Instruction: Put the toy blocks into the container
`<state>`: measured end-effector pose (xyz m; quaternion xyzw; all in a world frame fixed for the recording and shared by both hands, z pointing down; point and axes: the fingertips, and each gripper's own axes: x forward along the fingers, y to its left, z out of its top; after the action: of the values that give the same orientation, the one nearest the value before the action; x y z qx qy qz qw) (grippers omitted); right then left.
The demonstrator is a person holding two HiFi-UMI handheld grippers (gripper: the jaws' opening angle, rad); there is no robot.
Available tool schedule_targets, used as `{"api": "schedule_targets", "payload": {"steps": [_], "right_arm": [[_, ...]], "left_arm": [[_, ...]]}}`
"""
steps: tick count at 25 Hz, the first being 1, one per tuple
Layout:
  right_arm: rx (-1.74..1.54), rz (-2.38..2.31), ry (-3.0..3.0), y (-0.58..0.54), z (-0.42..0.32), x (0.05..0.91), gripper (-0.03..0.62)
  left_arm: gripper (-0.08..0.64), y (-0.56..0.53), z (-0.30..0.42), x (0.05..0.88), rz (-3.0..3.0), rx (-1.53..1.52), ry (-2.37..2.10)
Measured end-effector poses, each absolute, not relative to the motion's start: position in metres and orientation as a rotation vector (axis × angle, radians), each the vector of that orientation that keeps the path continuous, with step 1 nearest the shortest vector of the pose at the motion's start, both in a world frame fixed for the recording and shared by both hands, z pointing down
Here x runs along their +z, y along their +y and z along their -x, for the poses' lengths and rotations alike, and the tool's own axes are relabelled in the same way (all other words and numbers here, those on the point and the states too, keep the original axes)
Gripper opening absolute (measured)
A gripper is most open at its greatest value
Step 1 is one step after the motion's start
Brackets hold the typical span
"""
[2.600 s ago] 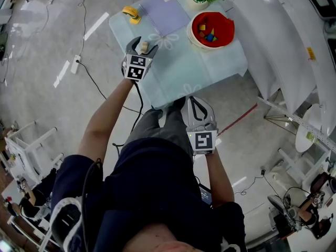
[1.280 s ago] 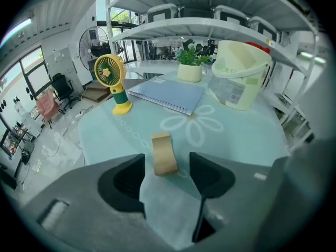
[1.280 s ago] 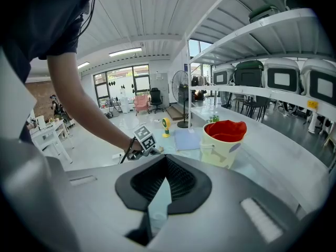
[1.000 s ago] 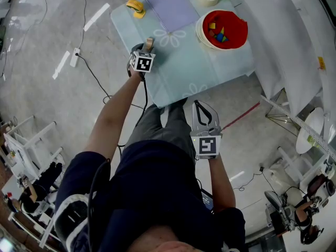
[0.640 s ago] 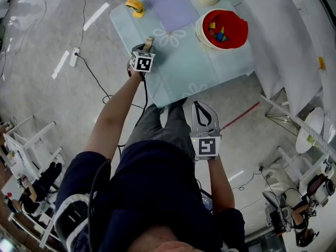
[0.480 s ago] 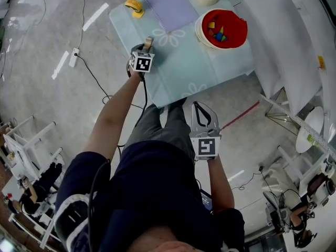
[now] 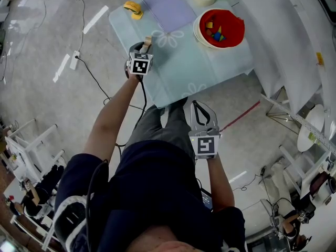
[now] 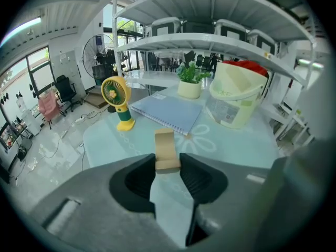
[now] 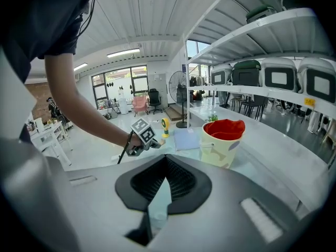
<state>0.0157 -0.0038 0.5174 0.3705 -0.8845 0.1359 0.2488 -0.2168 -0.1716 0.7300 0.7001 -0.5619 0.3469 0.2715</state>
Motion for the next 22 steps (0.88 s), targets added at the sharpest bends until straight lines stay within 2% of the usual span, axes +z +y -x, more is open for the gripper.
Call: {"api": "schedule_targets", "payload": {"steps": [22], "right_arm": [[0.344, -1.063, -2.426, -0.004, -0.029, 0.504, -0.002]], "left_arm": [[0.15, -0.204, 0.106, 0.566, -2.306, 0.807, -1.306]]}}
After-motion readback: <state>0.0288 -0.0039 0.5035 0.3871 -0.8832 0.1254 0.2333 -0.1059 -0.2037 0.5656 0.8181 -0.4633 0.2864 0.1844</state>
